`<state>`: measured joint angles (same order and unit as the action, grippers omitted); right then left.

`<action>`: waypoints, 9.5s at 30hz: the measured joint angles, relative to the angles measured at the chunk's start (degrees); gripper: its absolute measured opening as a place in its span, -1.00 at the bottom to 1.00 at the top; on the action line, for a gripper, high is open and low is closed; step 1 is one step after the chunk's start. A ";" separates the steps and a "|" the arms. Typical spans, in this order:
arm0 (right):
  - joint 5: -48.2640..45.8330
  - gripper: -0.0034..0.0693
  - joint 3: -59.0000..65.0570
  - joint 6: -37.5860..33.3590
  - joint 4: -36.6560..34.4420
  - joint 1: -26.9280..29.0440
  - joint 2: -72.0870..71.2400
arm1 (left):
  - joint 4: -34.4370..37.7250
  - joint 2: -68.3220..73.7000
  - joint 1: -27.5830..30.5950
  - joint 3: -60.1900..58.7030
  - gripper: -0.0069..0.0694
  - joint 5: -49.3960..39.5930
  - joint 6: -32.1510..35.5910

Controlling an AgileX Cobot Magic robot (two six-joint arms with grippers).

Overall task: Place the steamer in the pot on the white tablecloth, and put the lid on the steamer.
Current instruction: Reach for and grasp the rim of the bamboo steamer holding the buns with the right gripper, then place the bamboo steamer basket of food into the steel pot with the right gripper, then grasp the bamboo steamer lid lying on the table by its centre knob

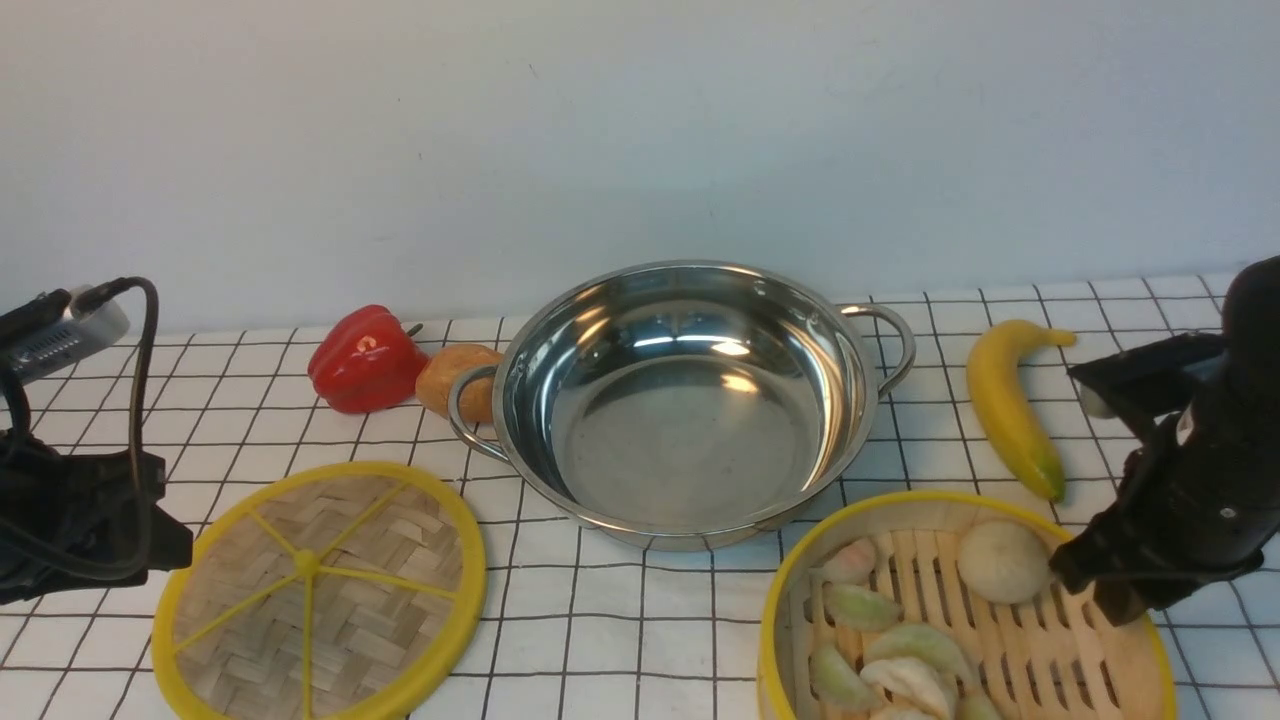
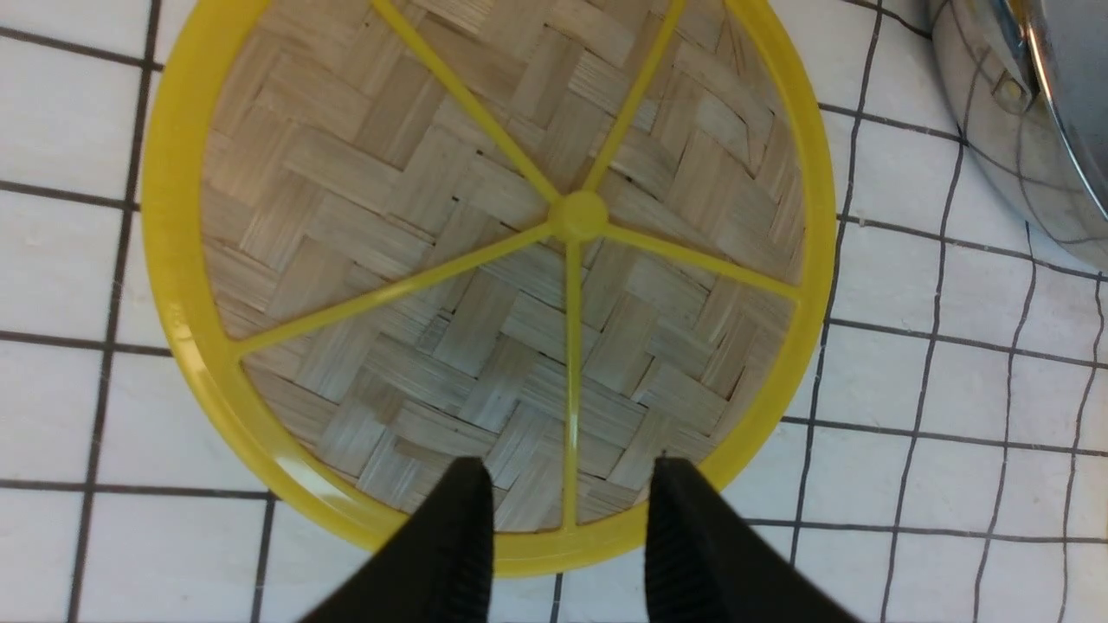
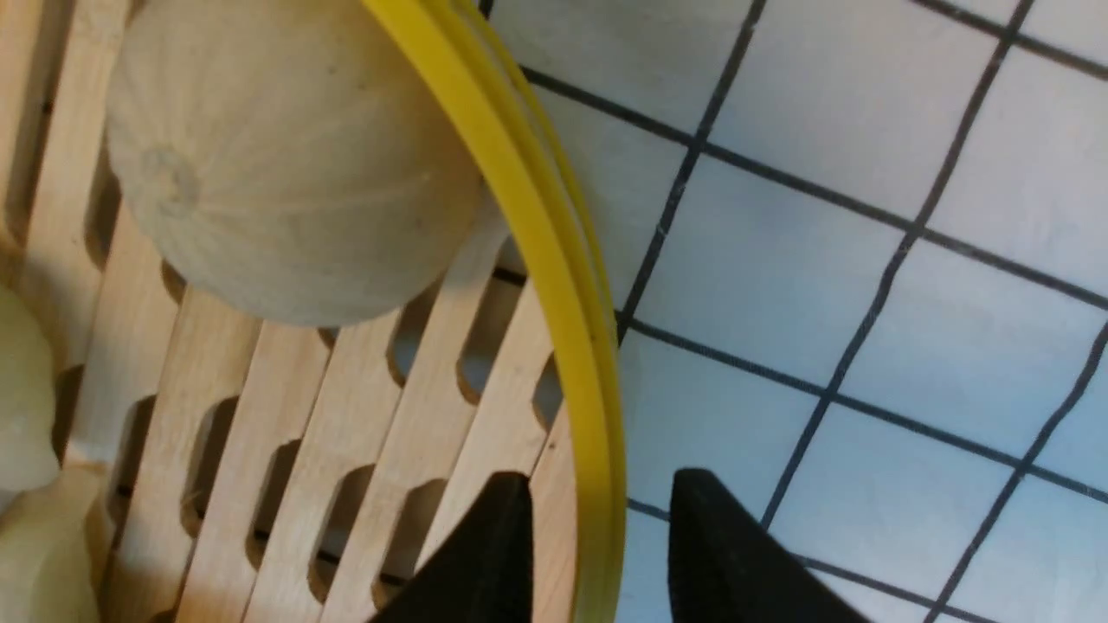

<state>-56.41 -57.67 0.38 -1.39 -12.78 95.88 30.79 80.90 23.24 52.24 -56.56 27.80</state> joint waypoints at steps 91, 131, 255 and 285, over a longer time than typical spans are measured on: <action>-14.81 -0.67 -59.39 0.11 -13.89 -3.17 26.34 | 1.75 0.00 0.00 0.00 -0.18 0.12 0.00; -15.03 -0.67 -68.59 2.35 -15.99 -4.53 41.23 | 3.17 0.00 0.00 0.00 -0.18 0.12 0.06; -9.50 -0.94 -4.51 -5.34 -26.37 0.95 -62.16 | -6.32 14.52 -17.47 0.00 -0.30 22.32 -3.45; -9.50 -0.92 -4.40 -5.33 -26.75 0.95 -62.16 | -5.87 18.55 -17.47 0.05 -0.27 24.29 -3.49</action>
<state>-65.92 -62.07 -4.95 -28.13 -11.83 33.72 24.92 99.45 5.77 52.28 -32.27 24.31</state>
